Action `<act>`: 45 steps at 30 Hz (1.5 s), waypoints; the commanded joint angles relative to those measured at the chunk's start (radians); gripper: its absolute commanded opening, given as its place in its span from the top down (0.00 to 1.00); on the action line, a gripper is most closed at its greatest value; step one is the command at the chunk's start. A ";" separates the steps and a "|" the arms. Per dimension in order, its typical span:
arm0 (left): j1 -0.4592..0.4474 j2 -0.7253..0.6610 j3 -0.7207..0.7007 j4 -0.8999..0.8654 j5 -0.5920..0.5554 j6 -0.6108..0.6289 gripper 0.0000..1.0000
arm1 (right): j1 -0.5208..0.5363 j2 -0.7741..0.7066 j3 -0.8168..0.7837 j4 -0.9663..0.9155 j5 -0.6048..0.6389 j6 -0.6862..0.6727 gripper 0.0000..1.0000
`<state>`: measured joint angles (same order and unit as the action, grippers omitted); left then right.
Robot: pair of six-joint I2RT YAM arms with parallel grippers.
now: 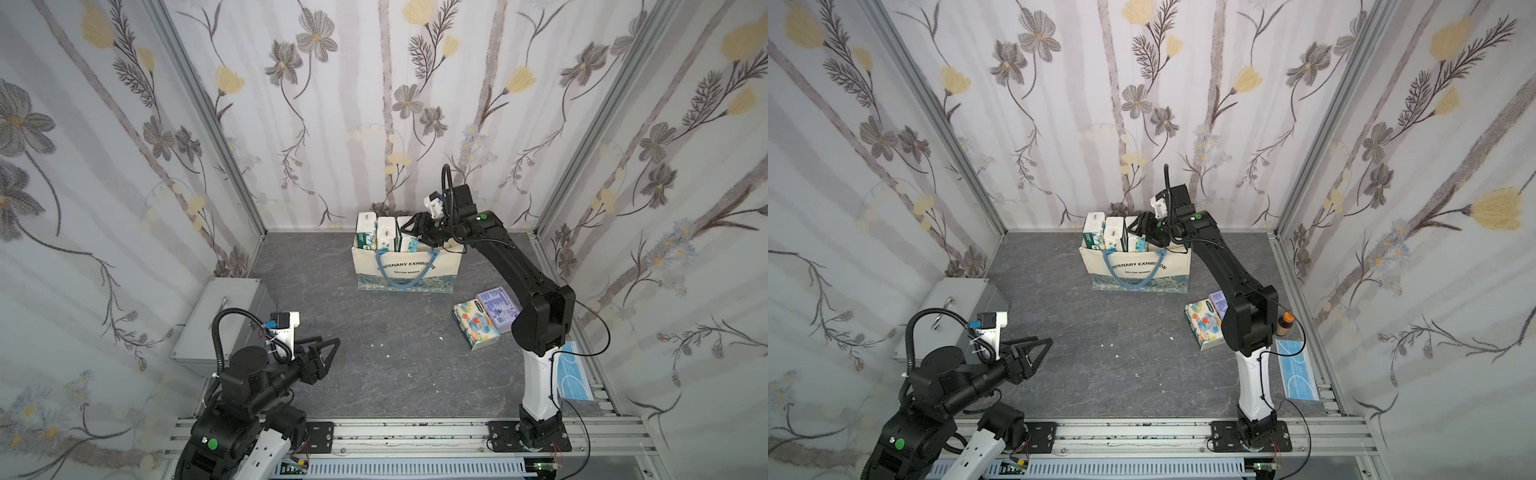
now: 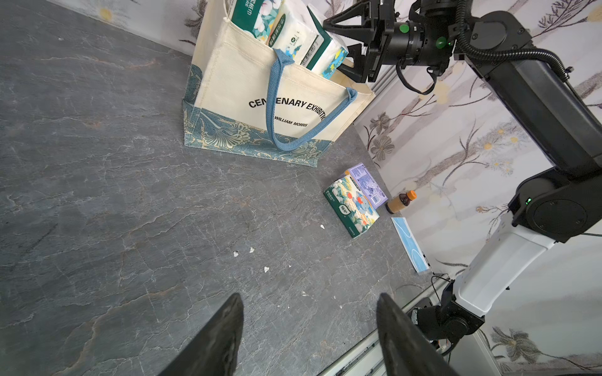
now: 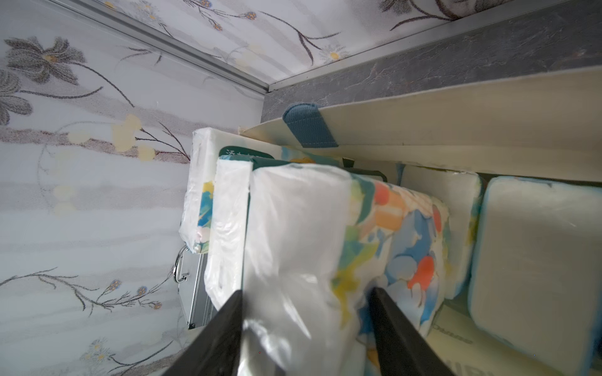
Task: Put tissues into the canvas bag
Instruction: Place the pack of facial tissues in the canvas bag, then move the pack of facial tissues to the center of the board.
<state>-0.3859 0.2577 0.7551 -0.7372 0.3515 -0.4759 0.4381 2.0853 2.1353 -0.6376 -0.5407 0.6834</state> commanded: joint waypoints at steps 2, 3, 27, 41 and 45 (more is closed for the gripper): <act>0.000 -0.001 -0.001 0.023 -0.006 -0.006 0.34 | 0.015 0.026 0.023 0.026 -0.029 0.024 0.31; 0.001 -0.001 -0.002 0.022 -0.005 -0.007 0.34 | 0.015 0.029 0.031 0.023 -0.031 0.025 0.30; 0.001 0.060 -0.001 0.032 0.027 -0.002 0.34 | 0.023 -0.563 -0.612 0.106 -0.004 -0.069 0.26; 0.024 0.120 -0.003 0.037 0.014 -0.006 0.34 | 0.095 -1.152 -1.574 0.404 0.129 0.052 0.27; 0.040 0.147 -0.003 0.038 0.017 -0.006 0.34 | 0.101 -1.241 -1.687 0.364 0.193 0.001 0.26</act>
<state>-0.3523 0.3939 0.7532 -0.7361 0.3672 -0.4763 0.5358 0.8875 0.4896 -0.3107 -0.4046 0.7067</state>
